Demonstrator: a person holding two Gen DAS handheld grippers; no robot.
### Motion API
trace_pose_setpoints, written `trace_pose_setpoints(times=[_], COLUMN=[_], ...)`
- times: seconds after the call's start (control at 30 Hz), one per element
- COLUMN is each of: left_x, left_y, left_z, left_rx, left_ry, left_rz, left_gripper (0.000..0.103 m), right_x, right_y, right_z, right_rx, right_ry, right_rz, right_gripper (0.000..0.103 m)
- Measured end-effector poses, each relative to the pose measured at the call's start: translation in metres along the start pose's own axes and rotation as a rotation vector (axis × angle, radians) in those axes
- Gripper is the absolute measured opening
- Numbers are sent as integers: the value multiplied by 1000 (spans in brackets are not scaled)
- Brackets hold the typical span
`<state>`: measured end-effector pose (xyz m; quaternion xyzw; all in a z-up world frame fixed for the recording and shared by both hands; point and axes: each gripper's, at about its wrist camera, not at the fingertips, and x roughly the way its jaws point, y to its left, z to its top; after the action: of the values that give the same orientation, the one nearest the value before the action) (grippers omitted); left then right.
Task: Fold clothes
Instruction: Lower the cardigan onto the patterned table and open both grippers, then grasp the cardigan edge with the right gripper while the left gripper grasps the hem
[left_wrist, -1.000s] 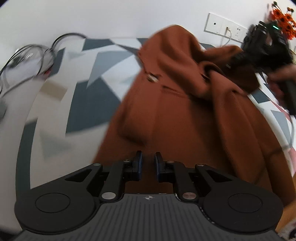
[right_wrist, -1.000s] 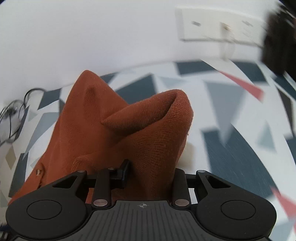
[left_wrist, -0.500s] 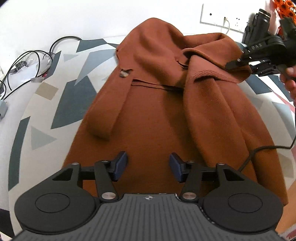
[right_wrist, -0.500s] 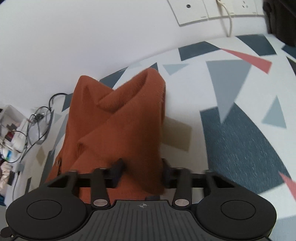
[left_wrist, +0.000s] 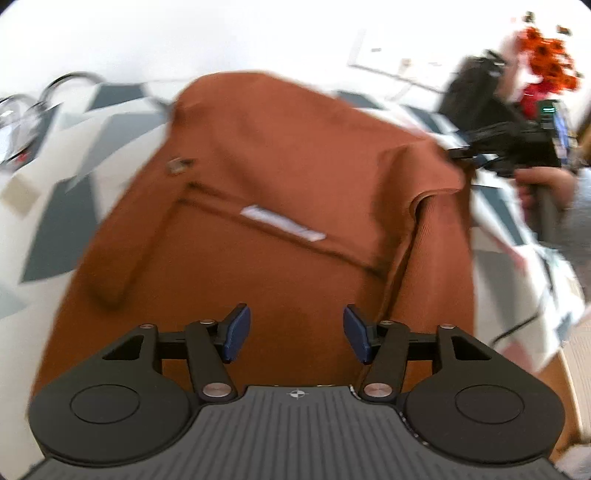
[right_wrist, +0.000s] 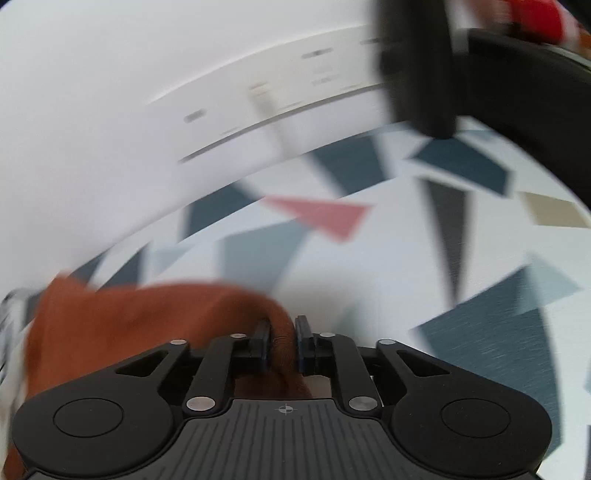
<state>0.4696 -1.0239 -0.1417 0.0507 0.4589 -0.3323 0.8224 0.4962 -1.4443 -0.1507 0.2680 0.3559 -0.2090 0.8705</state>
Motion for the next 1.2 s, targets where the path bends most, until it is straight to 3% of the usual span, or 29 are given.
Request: trace_pose_setpoints(times=[0.07,0.2,0.37,0.53,0.73,0.87,1.03,1.2], left_x=[-4,-14,-31,-51,-46,-38,-35,-31], left_y=[-6,10,52,92,129,134,128,128], left_z=[3,3,-7,-23,-41,-49,-48,-45], left_rx=[52,63,18,7,-43,-59,-42,-37], left_ry=[-20,-37,-24,-23,23,39,46,54], left_rz=[4,51,138,222,253,218,176,158], left_gripper=[68,71,71,76,77,77,77,77], right_x=[-11,-49,-96,-128,-125,-125,-142,-171], right_y=[-12,-26,-33,2,37,44,19,-26], right_z=[-4,-34,-97,-167,-215,-219,-212,-200], right_rx=[24,31,139,176,192,183,234,259], right_ry=[-20,32,195,362,450,439,379,249], right_rz=[-39,60,213,348,334,291,253,96], right_gripper=[41,54,54,54,55,18,8,8])
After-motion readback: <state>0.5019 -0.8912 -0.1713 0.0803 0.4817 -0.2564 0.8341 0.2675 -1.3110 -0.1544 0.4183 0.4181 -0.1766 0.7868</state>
